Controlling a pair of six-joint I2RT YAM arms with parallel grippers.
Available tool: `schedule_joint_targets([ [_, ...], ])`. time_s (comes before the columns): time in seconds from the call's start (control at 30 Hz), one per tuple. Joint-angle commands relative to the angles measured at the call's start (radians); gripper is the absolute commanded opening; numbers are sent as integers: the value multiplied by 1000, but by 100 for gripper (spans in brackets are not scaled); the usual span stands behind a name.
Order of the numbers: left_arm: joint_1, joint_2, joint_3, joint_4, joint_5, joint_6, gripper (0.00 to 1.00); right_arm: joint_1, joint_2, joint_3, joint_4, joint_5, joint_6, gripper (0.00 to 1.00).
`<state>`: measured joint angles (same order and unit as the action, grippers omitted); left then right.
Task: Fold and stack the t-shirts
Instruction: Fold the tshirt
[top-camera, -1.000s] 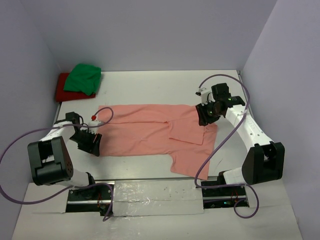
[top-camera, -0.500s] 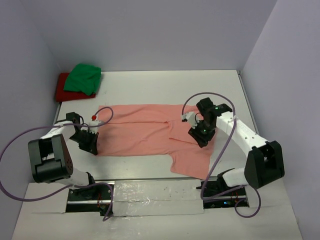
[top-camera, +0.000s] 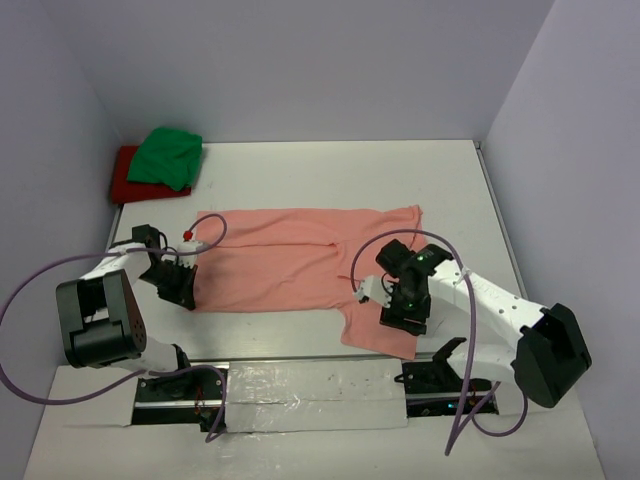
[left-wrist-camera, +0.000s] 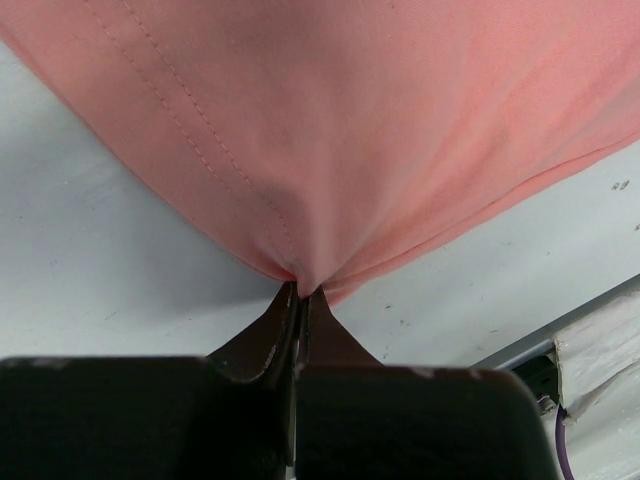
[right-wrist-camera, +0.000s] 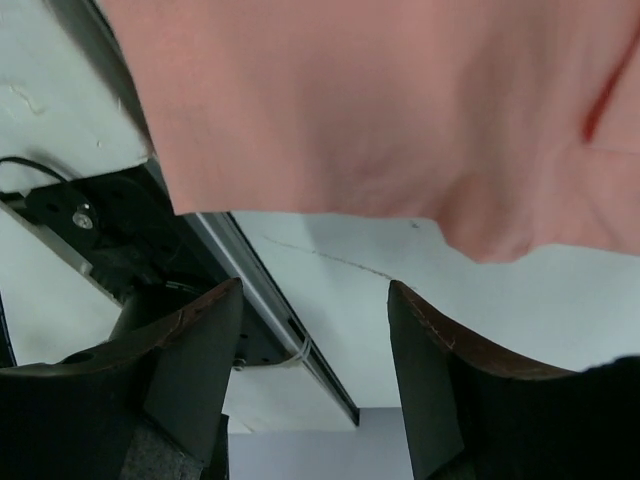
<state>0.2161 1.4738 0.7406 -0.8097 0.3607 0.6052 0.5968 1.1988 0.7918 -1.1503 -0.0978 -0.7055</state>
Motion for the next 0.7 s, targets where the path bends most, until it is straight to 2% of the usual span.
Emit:
schedule_joint_targets([
  [0.0, -1, -4, -18, 53, 0, 4, 0, 47, -45, -52, 0, 59, -29, 67],
  [0.2, -1, 3, -6, 58, 11, -4, 0, 129, -11, -42, 58, 35, 8, 67],
  [0.33, -1, 6, -3, 56, 6, -1, 0, 172, 83, -14, 57, -22, -2, 66],
  [0.47, 0, 2, 0, 44, 1, 7, 0, 204, 156, 41, 9, -138, -37, 65],
  [0.5, -1, -4, 0, 46, -2, 7, 0, 208, 169, 59, -23, -216, -49, 65],
  [0.67, 0, -13, -1, 41, -2, 10, 0, 227, 271, 148, -80, -316, -58, 61],
])
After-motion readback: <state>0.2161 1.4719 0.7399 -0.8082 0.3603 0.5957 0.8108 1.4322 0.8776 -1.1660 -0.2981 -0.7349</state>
